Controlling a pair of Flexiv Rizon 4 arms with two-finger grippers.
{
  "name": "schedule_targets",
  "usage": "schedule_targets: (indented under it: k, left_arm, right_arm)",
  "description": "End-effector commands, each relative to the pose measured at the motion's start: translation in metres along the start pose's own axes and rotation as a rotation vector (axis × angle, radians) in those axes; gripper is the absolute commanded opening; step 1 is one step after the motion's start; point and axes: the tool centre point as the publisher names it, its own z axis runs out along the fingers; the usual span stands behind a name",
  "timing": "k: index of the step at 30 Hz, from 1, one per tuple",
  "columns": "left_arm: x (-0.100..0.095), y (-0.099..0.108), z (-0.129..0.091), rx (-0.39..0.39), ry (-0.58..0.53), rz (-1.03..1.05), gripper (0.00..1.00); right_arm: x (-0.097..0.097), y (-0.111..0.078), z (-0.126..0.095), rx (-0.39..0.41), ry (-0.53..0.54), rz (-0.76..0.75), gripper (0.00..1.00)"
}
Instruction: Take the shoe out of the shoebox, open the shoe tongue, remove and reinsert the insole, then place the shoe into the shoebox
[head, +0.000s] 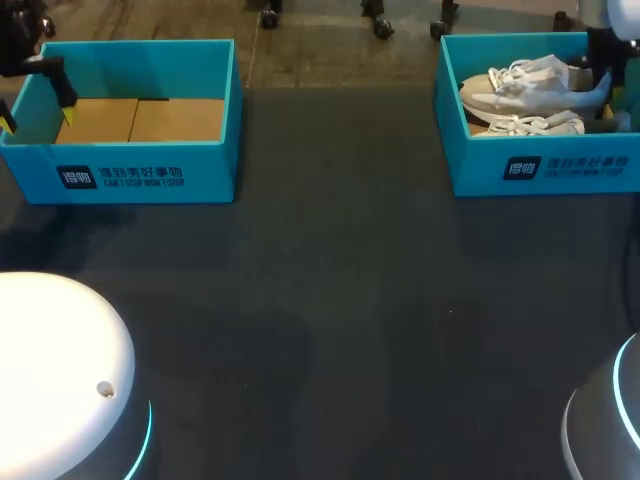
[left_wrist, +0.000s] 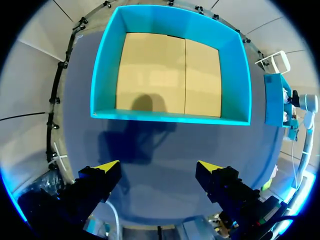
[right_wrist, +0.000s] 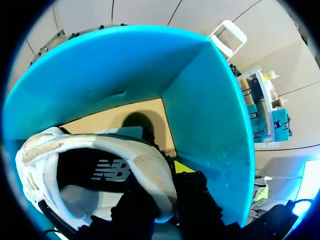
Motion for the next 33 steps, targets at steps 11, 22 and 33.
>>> schedule_targets:
  k: [11,22,33]
  left_arm:
    - [0.0,0.0,0.0,-0.001,-0.001,0.0,1.0]
    - [0.0,0.0,0.0,-0.001,-0.001,0.0,1.0]
    - [0.0,0.0,0.0,-0.001,-0.001,0.0,1.0]
  right_arm:
    - [-0.001,-0.003,0.002,0.038,0.016,-0.021,0.75]
    - [-0.017,-0.009,-0.039,0.027,0.045,-0.03,1.0]
    - [-0.032,-0.039,-0.12,-0.003,0.176,-0.037,1.0]
